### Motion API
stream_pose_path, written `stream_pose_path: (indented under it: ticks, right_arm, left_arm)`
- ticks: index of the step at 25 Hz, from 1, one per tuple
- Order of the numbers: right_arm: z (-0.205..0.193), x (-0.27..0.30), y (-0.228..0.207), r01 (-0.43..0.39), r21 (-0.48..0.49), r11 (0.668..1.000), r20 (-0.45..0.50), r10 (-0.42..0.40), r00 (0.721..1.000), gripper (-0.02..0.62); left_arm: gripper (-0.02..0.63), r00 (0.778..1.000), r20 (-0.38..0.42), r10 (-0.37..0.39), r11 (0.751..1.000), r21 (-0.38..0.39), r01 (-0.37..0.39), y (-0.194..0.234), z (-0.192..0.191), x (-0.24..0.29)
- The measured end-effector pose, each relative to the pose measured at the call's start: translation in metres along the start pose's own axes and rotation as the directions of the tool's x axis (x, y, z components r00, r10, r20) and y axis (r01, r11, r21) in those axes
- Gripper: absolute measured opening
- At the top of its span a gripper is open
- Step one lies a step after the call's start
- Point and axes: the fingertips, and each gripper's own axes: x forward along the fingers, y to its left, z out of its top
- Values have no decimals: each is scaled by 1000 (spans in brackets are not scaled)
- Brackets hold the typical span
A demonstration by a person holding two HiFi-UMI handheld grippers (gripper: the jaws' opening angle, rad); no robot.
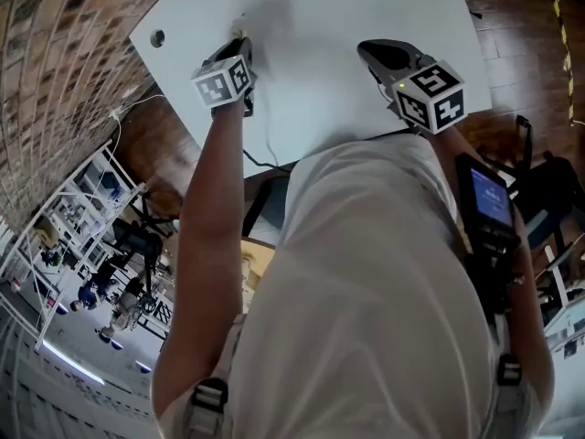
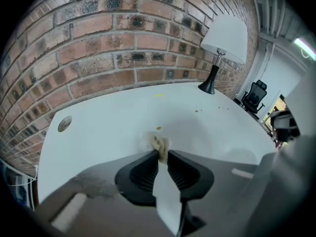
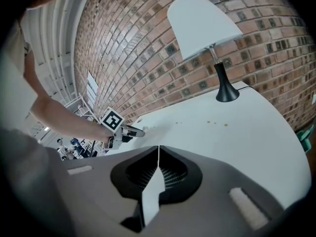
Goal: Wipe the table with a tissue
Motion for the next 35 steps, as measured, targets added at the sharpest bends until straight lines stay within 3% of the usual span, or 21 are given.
stream_pose_path:
  ticks: [8, 16, 23, 31, 35]
  right_arm:
    - [-9, -16, -22, 22, 23, 999, -7, -22, 1000, 14]
    - [-6, -28, -40, 31, 34, 999, 1, -31, 1000, 14]
    - [-7, -35, -44, 17, 27, 1000, -6, -17, 1000, 14]
    - [-8, -43, -46, 0, 17, 1000, -9, 0, 1000, 14]
    - [-6, -45, -45, -20, 3, 1000, -15, 20, 1000, 14]
  left_arm:
    - [70, 998, 3, 59, 998, 25, -59, 23, 34, 25]
    - [66, 995, -55, 89, 996, 26, -88, 15, 33, 41]
    - [67, 998, -66, 23, 999, 49, -20, -16, 40, 49]
    - [64, 998, -59, 32, 997, 65, -28, -48, 38, 50]
    - [69, 993, -79, -91, 994, 57, 96, -84, 30, 48]
